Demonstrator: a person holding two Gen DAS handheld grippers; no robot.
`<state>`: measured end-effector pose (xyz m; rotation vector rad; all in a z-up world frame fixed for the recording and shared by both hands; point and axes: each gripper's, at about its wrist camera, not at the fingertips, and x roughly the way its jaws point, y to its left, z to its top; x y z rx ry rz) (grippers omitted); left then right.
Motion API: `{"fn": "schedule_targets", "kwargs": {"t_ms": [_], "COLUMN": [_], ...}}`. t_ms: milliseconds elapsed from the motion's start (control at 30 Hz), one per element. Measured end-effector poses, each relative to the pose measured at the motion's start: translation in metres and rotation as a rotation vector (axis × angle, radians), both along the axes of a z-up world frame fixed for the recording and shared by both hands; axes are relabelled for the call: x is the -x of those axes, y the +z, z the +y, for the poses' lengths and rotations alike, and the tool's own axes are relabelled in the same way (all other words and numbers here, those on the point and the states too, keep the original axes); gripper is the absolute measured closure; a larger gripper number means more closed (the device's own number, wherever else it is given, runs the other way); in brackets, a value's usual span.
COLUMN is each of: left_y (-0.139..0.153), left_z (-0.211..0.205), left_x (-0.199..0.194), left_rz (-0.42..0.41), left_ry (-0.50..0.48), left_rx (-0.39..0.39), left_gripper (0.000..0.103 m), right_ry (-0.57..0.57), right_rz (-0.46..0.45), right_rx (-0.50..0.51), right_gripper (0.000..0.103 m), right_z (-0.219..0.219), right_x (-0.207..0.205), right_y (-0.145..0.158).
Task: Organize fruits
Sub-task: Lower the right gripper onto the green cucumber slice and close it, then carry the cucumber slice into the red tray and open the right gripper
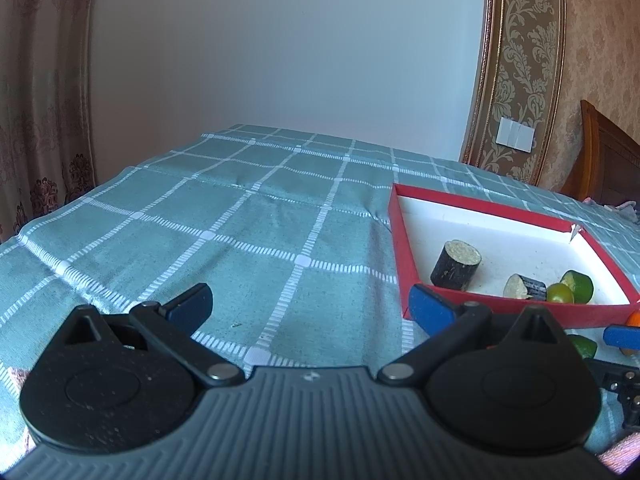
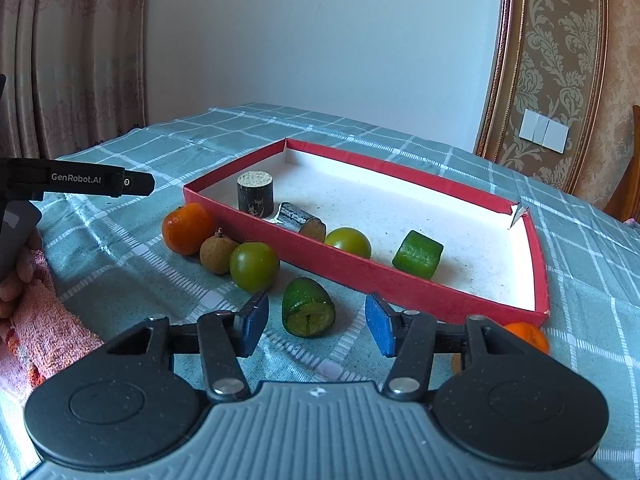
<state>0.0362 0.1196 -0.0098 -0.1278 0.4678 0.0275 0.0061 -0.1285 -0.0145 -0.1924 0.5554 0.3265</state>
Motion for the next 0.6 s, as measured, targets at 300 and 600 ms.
{"fn": "schedule_targets", "kwargs": {"t_ms": [300,600], "left_y": [-0.001,-0.001], "left_z": [0.003,0.003], "left_x": [0.001,0.001], "left_rz": [-0.001,0.001], "left_ry": [-0.003,-0.005], "left_rx": [0.02,0.026], "left_gripper": [0.0,0.0], "right_ry": [0.007,-0.069], "right_rz": [0.056,-0.032], "right_rx": [0.004,-0.049], "right_gripper": [0.071,0.072], "right_z": [0.006,-0.014], "right_x": [-0.012,-0.008], "right_y": [-0.008,0.014]}}
